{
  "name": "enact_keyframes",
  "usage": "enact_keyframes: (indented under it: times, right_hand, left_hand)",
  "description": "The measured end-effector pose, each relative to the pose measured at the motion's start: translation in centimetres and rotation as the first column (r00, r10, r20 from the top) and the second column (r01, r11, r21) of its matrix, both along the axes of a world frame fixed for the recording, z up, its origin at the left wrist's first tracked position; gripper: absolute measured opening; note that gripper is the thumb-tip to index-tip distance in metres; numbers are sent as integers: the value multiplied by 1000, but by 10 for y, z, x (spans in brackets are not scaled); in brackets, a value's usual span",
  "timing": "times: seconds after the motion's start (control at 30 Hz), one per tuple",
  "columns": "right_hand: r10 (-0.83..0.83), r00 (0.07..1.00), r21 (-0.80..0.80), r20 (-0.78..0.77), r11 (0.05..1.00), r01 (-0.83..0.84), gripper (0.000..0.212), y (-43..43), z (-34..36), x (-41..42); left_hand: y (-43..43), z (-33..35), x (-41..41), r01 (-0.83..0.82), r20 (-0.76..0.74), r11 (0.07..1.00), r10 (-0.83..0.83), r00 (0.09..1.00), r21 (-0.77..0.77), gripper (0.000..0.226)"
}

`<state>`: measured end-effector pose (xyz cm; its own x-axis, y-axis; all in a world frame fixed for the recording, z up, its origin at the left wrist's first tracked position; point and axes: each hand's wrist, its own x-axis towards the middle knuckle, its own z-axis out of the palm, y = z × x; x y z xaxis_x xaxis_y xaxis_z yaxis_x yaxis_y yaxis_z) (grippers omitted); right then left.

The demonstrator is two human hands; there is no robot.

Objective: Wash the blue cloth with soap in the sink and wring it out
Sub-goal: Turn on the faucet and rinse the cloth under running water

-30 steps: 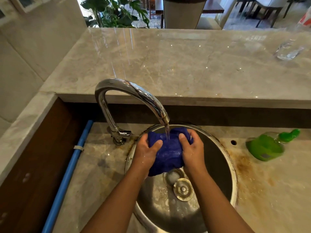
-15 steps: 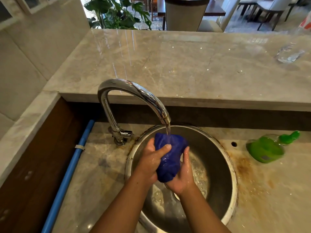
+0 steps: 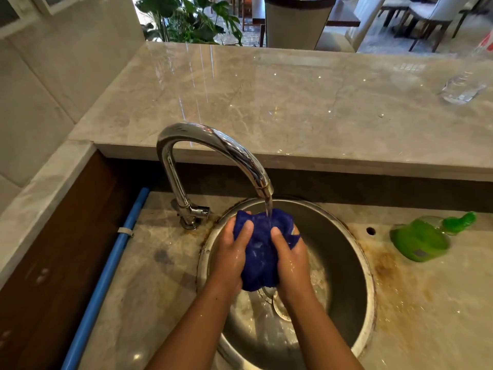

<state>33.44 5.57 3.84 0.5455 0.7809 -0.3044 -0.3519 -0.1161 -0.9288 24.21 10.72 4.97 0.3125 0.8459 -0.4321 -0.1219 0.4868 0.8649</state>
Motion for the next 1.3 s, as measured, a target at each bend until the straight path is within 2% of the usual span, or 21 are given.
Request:
enact_keyframes:
  times: [0.07, 0.1, 0.13, 0.2, 0.27, 0.4, 0.53, 0.83, 0.93, 1.03, 1.1, 1.17, 1.23, 1.3]
  right_hand:
    - [56, 995, 51, 80, 997, -60, 44, 0, -3, -5]
    - [75, 990, 50, 118, 995, -81, 48, 0, -4, -7]
    - [81, 983, 43, 163, 995, -89, 42, 1, -5, -8]
    - [51, 968, 27, 246, 998, -59, 17, 3, -4, -9]
    - [21, 963, 9, 269, 1000, -25, 3, 4, -5, -9]
    - [-39, 965, -45, 258, 998, 52, 18, 12, -4, -9]
    - [-92, 963, -101, 255, 988, 121, 19, 24, -6, -8]
    - [31, 936, -296, 351, 952, 80, 31, 36, -3, 1]
    - [-12, 973, -282, 230, 956, 78, 32, 31, -4, 3]
    - [-38, 997, -248, -67, 969, 20, 31, 20, -4, 5]
    - [0, 957, -230, -289, 971, -69, 37, 12, -6, 8]
    - [36, 877, -216, -479, 963, -158, 44, 6, -6, 10]
    - [-5, 807, -192, -590, 972, -135, 48, 2, -6, 13]
    - [-62, 827, -152, -559, 988, -28, 43, -1, -8, 21]
  left_hand:
    - [-5, 1, 6, -37, 28, 996, 40, 999, -81, 60]
    - [-7, 1, 9, -61, 22, 994, 63, 998, -94, 61]
    - [-8, 3, 12, -81, -5, 993, 80, 997, -84, 54]
    - [-9, 0, 18, -87, -58, 995, 84, 995, -48, 38]
    - [-8, 1, 22, -81, -82, 995, 77, 994, -51, 34]
    - [-5, 3, 28, -88, -137, 996, 83, 987, -29, 28]
    - [-2, 2, 35, -80, -215, 997, 77, 974, -7, 30]
    - [0, 1, 42, -143, -276, 988, 123, 953, -55, 32]
    - [-1, 0, 42, -117, -292, 993, 104, 951, -26, 31]
    - [2, 4, 41, -48, -294, 998, 56, 954, 34, 25]
    - [7, 6, 38, 15, -275, 999, -2, 962, 45, 21]
    - [12, 9, 32, 90, -227, 993, -72, 971, 69, 22]
    - [16, 7, 23, 161, -219, 981, -134, 966, 111, 38]
    - [18, 5, 15, 200, -270, 976, -172, 948, 83, 62]
